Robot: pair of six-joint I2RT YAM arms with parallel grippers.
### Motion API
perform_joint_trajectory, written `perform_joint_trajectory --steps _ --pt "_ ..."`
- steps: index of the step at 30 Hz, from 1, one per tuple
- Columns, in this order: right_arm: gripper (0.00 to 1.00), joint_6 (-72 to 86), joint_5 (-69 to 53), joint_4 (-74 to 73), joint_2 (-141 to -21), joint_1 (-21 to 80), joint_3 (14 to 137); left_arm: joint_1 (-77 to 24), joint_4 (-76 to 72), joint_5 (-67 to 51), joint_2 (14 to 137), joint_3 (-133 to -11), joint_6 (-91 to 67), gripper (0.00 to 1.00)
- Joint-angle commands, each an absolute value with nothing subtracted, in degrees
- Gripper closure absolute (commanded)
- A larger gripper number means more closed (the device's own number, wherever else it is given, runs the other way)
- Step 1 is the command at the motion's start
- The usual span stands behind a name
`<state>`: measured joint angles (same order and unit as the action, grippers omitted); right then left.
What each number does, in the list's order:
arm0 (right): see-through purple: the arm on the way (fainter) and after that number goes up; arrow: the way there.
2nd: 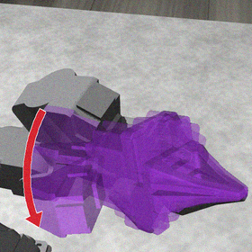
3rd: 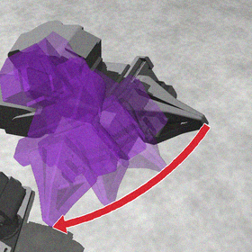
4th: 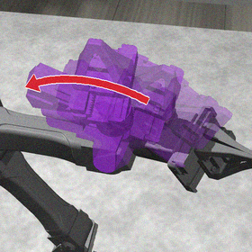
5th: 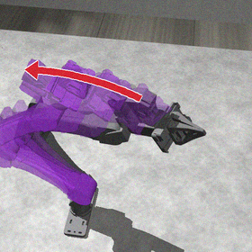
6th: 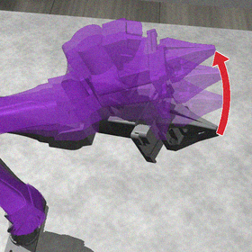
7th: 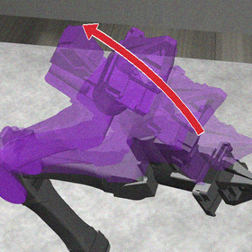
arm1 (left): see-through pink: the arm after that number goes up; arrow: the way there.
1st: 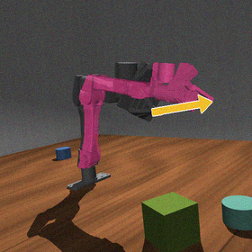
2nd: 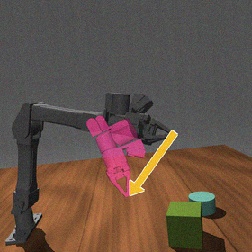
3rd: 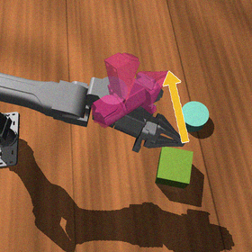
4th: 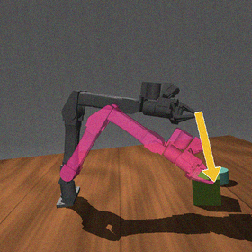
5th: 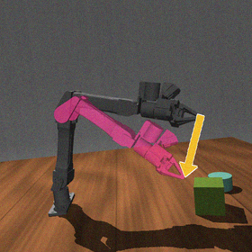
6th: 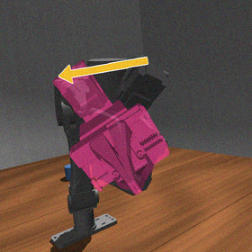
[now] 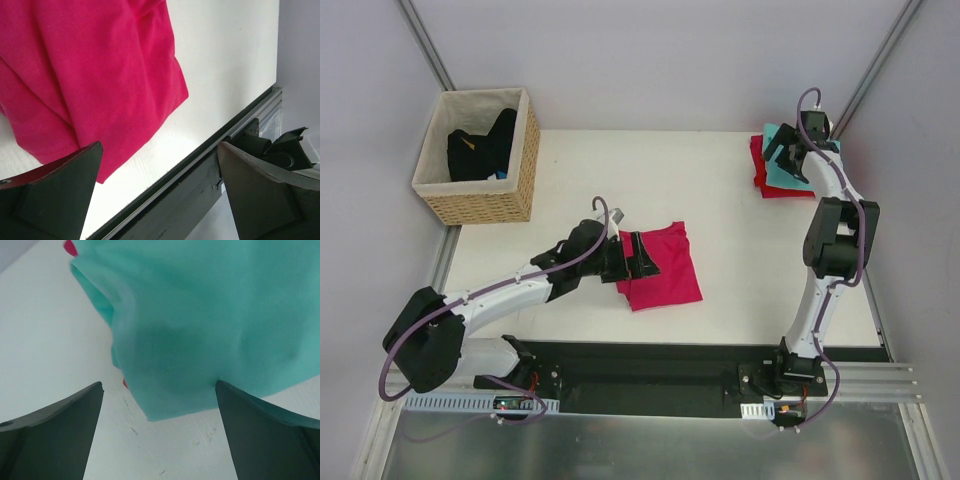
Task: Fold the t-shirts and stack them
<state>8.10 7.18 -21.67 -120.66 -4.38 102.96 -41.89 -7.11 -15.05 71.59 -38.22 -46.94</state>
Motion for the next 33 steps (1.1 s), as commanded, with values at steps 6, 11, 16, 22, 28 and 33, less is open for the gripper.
perform_joint_trajectory --steps 6,11,16,22,28,33 --pt "0.00 6.86 4.75 -16.52 -119.09 -4.04 109.24 -41.40 -9.23 -16.52 75.66 -41.22 -42.71 0.01" --pt "0.00 7.20 4.75 -18.11 -124.18 -4.04 111.80 -41.31 -10.20 -17.67 77.96 -41.75 -43.24 0.01" --pt "0.00 10.27 0.72 -20.47 -129.63 -3.96 114.07 -41.05 -10.20 -18.19 79.01 -41.40 -44.03 0.01" --pt "0.03 11.86 0.53 -21.80 -132.27 -2.90 112.06 -40.78 -10.81 -18.11 77.96 -40.08 -44.47 0.01" --pt "0.03 14.85 -2.81 -25.92 -133.77 -2.55 113.64 -39.99 -10.81 -17.67 76.73 -38.23 -45.00 0.01" --pt "0.03 15.81 -1.32 -27.60 -130.00 -0.27 107.33 -39.90 -11.69 -17.40 76.29 -37.35 -45.61 0.01"
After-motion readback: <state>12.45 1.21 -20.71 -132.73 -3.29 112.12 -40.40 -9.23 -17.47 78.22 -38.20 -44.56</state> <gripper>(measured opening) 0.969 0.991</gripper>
